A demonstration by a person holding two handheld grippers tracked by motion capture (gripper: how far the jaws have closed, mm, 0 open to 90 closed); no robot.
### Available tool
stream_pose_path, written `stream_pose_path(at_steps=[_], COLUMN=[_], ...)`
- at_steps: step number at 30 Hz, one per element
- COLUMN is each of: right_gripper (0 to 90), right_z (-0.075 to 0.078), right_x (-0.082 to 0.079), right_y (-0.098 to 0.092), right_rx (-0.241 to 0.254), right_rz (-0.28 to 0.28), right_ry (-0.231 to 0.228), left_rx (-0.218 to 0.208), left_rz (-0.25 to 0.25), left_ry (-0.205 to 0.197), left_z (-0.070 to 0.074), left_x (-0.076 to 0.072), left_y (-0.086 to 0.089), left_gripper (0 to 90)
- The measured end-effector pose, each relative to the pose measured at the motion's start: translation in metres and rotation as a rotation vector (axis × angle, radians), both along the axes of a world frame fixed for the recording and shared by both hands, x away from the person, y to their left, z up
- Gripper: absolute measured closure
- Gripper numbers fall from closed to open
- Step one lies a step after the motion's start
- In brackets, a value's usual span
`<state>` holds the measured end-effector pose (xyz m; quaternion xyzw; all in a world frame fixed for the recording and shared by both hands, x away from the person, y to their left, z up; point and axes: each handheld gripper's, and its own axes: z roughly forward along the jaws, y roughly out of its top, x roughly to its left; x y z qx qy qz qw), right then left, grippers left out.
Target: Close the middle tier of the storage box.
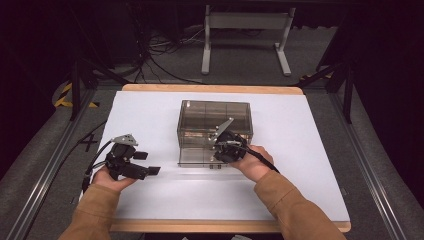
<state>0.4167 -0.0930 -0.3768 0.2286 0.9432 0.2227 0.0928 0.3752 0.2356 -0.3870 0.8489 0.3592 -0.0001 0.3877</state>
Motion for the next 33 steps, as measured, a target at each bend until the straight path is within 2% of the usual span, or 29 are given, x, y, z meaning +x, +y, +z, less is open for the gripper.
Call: stream_pose_path(at_steps=[13, 22, 33], right_gripper=[82.6, 82.9, 89.9], right_z=[0.000, 0.009, 0.020], right_x=[0.000, -0.005, -0.018], right_y=[-0.001, -0.005, -0.012], right_rx=[0.000, 0.042, 0.088], right_rz=[0.004, 0.020, 0.077], right_ry=[-0.001, -0.010, -0.014], left_rx=[-0.001, 0.001, 0.002], left_rz=[-0.001, -0.001, 0.000], left_ry=[0.000, 0.001, 0.001], left_z=[0.000, 0.000, 0.000], left_x=[0.000, 0.000, 0.000], left_y=[0.000, 0.000, 0.000], left_gripper=[18.3, 18.3, 18.3])
